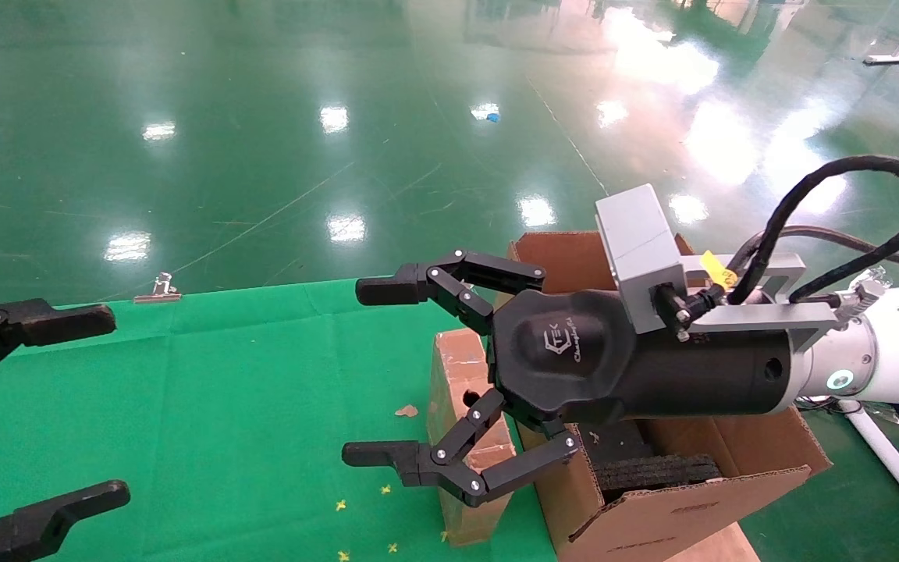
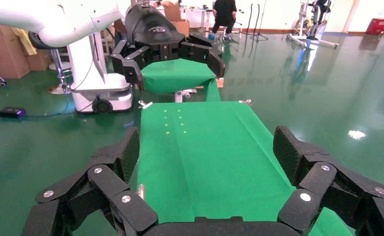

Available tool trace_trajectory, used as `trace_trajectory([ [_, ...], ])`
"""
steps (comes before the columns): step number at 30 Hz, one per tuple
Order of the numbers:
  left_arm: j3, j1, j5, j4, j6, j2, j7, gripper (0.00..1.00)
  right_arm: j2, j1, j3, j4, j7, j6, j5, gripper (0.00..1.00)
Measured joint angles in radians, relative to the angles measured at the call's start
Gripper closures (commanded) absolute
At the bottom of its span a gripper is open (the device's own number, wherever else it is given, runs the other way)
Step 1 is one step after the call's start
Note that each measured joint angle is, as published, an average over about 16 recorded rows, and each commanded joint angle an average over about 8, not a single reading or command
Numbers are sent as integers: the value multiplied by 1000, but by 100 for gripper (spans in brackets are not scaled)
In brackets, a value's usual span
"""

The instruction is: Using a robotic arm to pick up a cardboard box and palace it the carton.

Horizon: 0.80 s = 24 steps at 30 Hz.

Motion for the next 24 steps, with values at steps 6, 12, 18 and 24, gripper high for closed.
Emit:
trace_trajectory([
  [6,0,0,0,0,0,0,0,0,0,0,0,0,0,0,0,0],
  [12,0,0,0,0,0,0,0,0,-2,0,-3,1,1,-1,-3,0],
  [18,0,0,0,0,0,0,0,0,-13,23,-33,14,22,-6,-51,0],
  [24,1,-1,0,1,0,0,1,0,-50,105,-126,30,94,-32,-191,0],
])
